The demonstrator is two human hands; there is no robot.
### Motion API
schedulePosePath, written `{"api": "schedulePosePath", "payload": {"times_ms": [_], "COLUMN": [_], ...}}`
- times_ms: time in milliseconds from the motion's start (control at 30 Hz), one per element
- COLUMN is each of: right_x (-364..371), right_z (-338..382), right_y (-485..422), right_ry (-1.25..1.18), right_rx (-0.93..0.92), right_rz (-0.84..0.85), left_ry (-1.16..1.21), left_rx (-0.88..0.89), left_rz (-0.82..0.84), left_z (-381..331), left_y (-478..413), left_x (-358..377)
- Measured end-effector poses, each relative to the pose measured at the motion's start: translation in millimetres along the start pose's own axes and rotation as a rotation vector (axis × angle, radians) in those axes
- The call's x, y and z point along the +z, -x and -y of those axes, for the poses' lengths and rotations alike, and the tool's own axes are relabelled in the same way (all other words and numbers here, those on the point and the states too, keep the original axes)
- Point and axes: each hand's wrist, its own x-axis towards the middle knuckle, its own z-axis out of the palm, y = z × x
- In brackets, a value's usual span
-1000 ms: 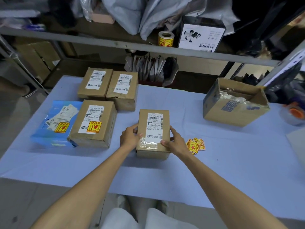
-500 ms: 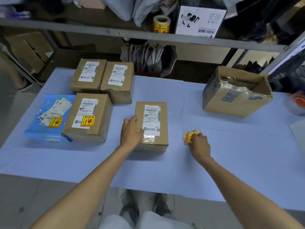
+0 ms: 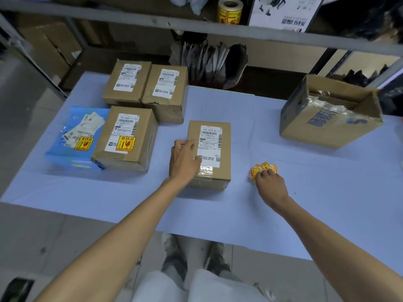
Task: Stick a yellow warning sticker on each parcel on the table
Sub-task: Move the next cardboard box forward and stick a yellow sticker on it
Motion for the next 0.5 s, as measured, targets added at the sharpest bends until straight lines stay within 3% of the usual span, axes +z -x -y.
{"api": "schedulePosePath", "payload": {"times_ms": [67, 167, 333, 400, 500], "right_x": [-11.6, -12.8, -38.2, -61.5, -99.5], "right_z": [3.1, -1.3, -1.7, 6.9, 29.7], "right_y": [5.3, 5.0, -5.3, -9.8, -8.3], "right_ry": [0.074, 0.036, -0.226, -0.366, -0.483], "right_rx": [-0.056, 0.011, 0.118, 0.089, -0.028], "right_rz": [0.102, 0.12, -0.296, -0.522, -0.673], "left_ry": [0.005, -0.01, 0.091, 0.265, 0.675], "left_rx": [0.022, 0.045, 0.096, 0.026, -0.203], "left_rz": [0.003, 0.003, 0.045, 0.153, 0.399], "left_z": [-2.5, -6.9, -22.4, -37.1, -59.3], "left_y": [-0.8, -3.0, -8.3, -8.3, -9.2], "left_x": [-2.0, -7.2, -13.7, -15.5, -20.3]}}
